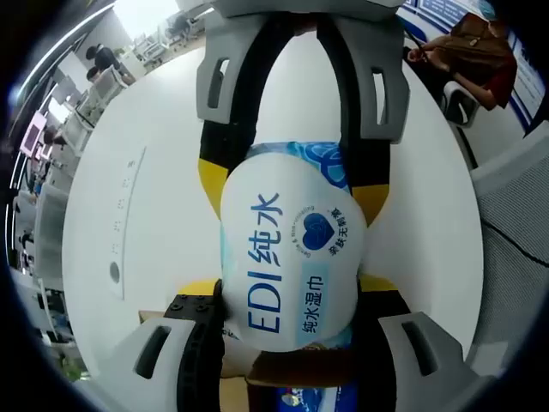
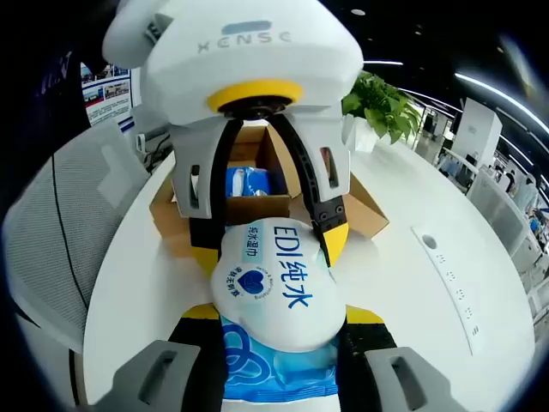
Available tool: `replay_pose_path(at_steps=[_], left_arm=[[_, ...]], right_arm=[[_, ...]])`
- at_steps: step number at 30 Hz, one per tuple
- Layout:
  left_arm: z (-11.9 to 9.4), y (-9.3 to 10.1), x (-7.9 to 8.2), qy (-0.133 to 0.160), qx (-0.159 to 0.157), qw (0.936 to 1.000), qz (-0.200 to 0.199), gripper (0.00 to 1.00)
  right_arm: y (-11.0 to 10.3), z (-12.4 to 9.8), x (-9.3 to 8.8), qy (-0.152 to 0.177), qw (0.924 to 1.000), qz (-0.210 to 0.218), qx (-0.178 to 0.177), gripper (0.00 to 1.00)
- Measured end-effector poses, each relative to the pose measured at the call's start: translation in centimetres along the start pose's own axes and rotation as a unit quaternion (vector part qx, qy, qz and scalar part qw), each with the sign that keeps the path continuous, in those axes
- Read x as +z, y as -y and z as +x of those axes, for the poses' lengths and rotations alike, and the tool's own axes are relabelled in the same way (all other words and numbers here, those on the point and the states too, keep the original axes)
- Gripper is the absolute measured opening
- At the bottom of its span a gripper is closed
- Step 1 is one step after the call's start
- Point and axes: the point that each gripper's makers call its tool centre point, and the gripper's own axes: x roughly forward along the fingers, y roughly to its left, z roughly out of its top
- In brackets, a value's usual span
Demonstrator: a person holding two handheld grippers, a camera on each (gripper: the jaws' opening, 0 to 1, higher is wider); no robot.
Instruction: Operate the shoe box by opening the lid, removing the specified soft item, and placing it in the target area until the item is outside and the box remains undamaged.
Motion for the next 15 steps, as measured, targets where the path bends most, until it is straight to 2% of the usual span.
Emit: replay_pose_path(at_steps=[15], left_arm=[[1.2, 0.0, -0.7, -0.013, -0.007, 0.9999, 0.001, 0.59]], right_arm=[[0.1, 1.0, -0.8, 0.000, 1.0000, 0.000, 0.004, 0.45]])
